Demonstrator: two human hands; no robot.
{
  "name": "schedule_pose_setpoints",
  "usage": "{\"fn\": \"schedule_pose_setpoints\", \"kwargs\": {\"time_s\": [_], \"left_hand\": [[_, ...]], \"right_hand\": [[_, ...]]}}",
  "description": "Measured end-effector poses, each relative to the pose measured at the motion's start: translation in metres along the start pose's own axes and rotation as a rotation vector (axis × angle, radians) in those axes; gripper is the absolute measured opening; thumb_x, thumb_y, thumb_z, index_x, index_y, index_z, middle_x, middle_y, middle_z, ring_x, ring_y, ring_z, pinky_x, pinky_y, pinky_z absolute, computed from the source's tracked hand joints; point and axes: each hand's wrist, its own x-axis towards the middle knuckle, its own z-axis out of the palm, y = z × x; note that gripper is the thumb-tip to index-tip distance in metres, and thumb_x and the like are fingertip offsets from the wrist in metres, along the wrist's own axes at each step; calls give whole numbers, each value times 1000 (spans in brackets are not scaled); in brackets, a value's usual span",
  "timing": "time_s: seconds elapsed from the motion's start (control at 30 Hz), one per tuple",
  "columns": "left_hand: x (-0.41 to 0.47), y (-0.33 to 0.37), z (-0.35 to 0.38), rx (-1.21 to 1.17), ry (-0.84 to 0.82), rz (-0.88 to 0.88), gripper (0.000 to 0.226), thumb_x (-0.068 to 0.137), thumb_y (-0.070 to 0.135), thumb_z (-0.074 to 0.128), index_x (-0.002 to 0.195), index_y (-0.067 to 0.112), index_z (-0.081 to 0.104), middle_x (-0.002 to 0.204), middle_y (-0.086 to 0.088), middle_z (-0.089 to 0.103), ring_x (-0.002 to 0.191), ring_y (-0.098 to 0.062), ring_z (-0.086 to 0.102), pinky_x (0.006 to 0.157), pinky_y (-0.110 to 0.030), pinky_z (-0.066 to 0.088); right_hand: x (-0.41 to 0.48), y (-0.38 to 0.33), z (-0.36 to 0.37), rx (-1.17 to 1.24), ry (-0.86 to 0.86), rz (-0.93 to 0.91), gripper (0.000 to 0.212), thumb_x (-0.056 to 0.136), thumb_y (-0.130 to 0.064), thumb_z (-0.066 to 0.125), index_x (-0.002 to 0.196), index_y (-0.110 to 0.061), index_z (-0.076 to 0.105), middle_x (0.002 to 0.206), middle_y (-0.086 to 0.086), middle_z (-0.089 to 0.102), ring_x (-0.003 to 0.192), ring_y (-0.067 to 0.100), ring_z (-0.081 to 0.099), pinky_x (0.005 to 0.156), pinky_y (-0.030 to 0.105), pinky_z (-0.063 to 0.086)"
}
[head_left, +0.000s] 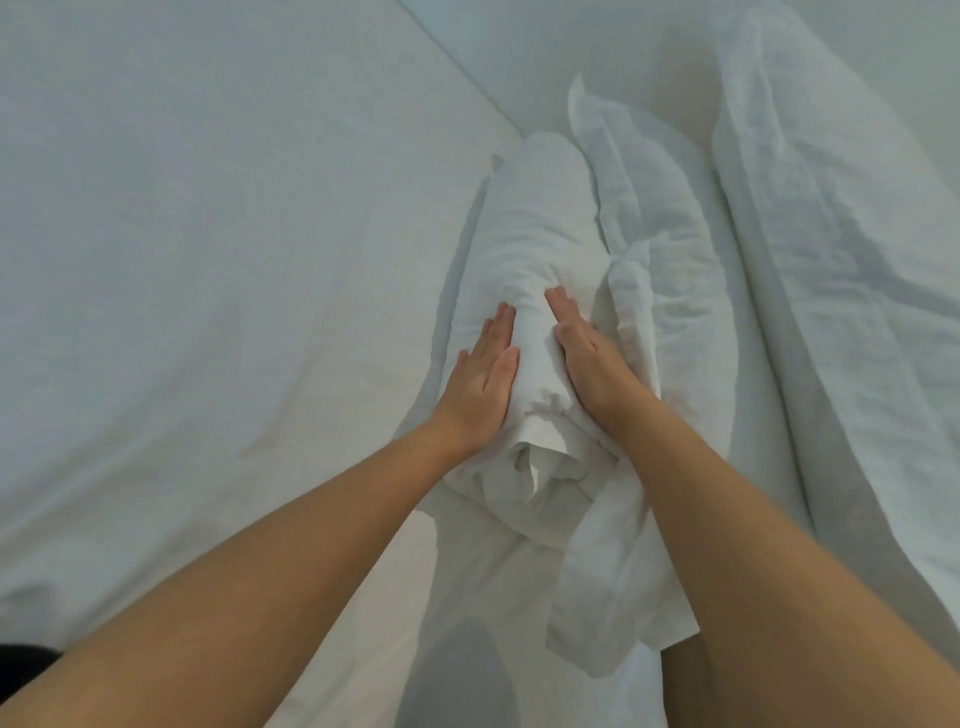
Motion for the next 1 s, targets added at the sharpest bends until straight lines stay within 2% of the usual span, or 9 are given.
{"fn": "schedule_pose_setpoints", "kwargs": {"time_s": [0.33,0.4,0.47,0.5,0.57,0.67,0.8,0.87,1.0], "left_hand": [[0,10,15,98,3,47,55,102,38,9,154,25,-2,162,11,-2,147,1,-4,121,-31,-5],[2,20,6,-295,-2,-55,56,104,44,20,154,19,22,159,3,26,145,-7,20,121,-33,11],[12,16,-6,-680,13,-135,52,103,45,34,144,15,46,138,3,56,129,-7,48,116,-31,28],[18,10,-15,-651,46,-136,54,102,49,35,142,15,47,133,6,59,125,-4,51,115,-29,30],[27,0,-25,-505,84,-176,71,95,65,31,147,17,41,145,6,48,134,-5,42,118,-33,25],[38,-3,-22,-310,53,-203,81,91,72,23,155,22,20,160,7,22,146,-6,19,122,-37,11],[42,-6,-9,-295,-17,-157,82,84,70,21,155,32,9,161,15,11,146,-3,13,122,-37,8],[42,-7,-6,-318,-45,-154,83,80,77,26,153,40,13,159,19,16,146,-3,17,122,-38,11],[43,-4,-3,-347,-90,-133,71,87,72,31,151,44,19,158,20,22,144,-2,21,121,-38,14]], "right_hand": [[-8,6,17,157,-27,-46,51,106,-28,18,156,-20,13,163,-9,8,148,1,0,116,17,-8],[-3,2,13,419,-53,45,62,97,-58,37,150,-24,38,156,-9,34,146,7,24,123,32,11],[7,3,-1,603,39,73,59,93,-58,48,138,-21,55,143,1,53,128,11,52,110,34,37],[10,0,-10,611,118,68,55,94,-56,48,135,-20,57,142,5,53,123,11,56,105,30,42],[23,0,-23,441,251,53,61,90,-64,44,135,-24,55,146,9,48,132,17,48,112,38,34],[35,-7,-18,-6,236,45,42,102,-29,27,138,-14,43,144,18,39,135,30,35,116,45,23],[42,6,0,96,90,8,51,106,-21,16,156,-9,10,164,6,3,150,14,0,118,28,-3],[44,9,7,176,52,15,55,105,-34,18,156,-16,14,164,-1,9,150,9,5,122,31,0],[43,3,8,526,-12,148,69,85,-66,42,137,-22,56,139,-4,57,131,12,50,116,38,30]]}}
